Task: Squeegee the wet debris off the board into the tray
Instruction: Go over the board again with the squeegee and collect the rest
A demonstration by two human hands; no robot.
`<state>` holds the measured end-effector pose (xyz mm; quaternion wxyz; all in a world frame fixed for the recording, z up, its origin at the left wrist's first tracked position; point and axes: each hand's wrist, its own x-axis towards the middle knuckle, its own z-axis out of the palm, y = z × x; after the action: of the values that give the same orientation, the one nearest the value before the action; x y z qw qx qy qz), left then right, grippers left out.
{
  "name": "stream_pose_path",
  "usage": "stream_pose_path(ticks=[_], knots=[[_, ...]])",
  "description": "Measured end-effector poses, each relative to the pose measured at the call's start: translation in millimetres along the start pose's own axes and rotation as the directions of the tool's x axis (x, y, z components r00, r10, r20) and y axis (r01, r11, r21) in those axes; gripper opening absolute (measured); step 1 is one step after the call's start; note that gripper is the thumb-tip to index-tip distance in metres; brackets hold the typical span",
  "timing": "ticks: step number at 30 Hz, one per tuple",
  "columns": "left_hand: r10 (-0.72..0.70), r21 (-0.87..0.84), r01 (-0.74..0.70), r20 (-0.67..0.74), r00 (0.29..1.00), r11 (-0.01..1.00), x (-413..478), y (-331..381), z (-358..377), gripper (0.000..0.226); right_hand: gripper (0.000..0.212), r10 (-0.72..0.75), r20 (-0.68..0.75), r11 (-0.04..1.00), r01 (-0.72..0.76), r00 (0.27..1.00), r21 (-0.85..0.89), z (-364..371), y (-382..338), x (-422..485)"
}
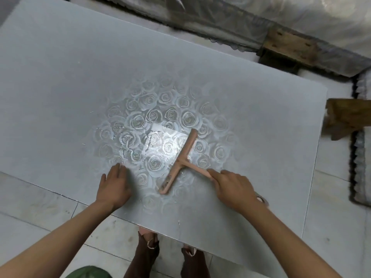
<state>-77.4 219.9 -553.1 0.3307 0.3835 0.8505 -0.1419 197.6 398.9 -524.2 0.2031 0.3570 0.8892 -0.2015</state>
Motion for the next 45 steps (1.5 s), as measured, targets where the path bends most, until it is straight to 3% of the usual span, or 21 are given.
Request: stream_pose_path(ticks=[6, 10, 13, 16, 19, 22, 26, 30, 35, 37, 41, 45], knots=[[-0.178, -0.123, 0.174, -0.021, 0.984, 0.977, -4.3, -5.7, -1.2, 0.045, 0.034, 0.013, 0.113, 0.987, 0.005, 0.994, -0.16, -16.3, 75.5, -34.2], [-0.288, -0.222, 0.284, 0.012, 0.957, 0.933, -11.6, -19.7, 11.8, 0.03, 0.045, -0.141, 0.114, 0.978, 0.157, 0.983, -0.14, -6.7, 23.3, 24.6], [-0.333, -0.271, 0.326, 0.02, 0.943, 0.906, -16.4, -30.0, 23.8, 0.036, 0.042, -0.268, 0.082, 0.947, 0.278, 0.96, -0.16, -11.4, -33.8, 73.5], [-0.354, -0.308, 0.346, 0.034, 0.935, 0.886, -18.4, -38.2, 26.5, 0.043, 0.035, -0.354, 0.088, 0.91, 0.365, 0.931, -0.197, -37.6, -29.2, 88.5], [-0.331, -0.331, 0.317, 0.016, 0.944, 0.889, -14.9, -42.3, 28.1, 0.039, 0.033, -0.305, 0.107, 0.908, 0.322, 0.946, -0.268, -65.7, 27.7, 84.1], [-0.323, -0.341, 0.308, 0.013, 0.946, 0.888, -9.1, -45.4, 29.2, 0.04, 0.031, -0.241, 0.149, 0.921, 0.274, 0.959, -0.277, -63.7, 38.0, 76.8], [-0.333, -0.344, 0.309, -0.013, 0.943, 0.887, -6.0, -52.6, 34.1, 0.053, 0.03, -0.32, 0.144, 0.907, 0.347, 0.936, -0.238, -44.6, -15.3, 103.7], [-0.337, -0.435, 0.291, -0.03, 0.941, 0.852, -7.5, -61.5, 39.5, 0.062, 0.031, -0.431, 0.172, 0.805, 0.464, 0.886, -0.37, -82.6, -23.9, 149.6], [-0.358, -0.533, 0.229, -0.152, 0.921, 0.815, -11.5, -77.7, 46.7, 0.061, 0.032, -0.222, 0.261, 0.852, 0.317, 0.939, -0.417, -153.4, 23.7, 210.7], [-0.419, -0.525, 0.287, -0.15, 0.895, 0.801, -14.8, -84.2, 52.1, 0.062, 0.033, -0.233, 0.318, 0.84, 0.355, 0.919, -0.409, -144.3, 10.2, 221.7], [-0.555, -0.59, 0.445, -0.005, 0.832, 0.673, -17.9, -94.1, 58.2, 0.07, 0.036, -0.441, 0.36, 0.773, 0.552, 0.822, -0.313, -101.1, -60.5, 231.2], [-0.618, -0.79, 0.469, 0.149, 0.772, 0.395, -11.3, -101.5, 61.0, 0.071, 0.034, -0.584, 0.325, 0.636, 0.668, 0.744, -0.386, -137.5, -91.8, 263.2]])
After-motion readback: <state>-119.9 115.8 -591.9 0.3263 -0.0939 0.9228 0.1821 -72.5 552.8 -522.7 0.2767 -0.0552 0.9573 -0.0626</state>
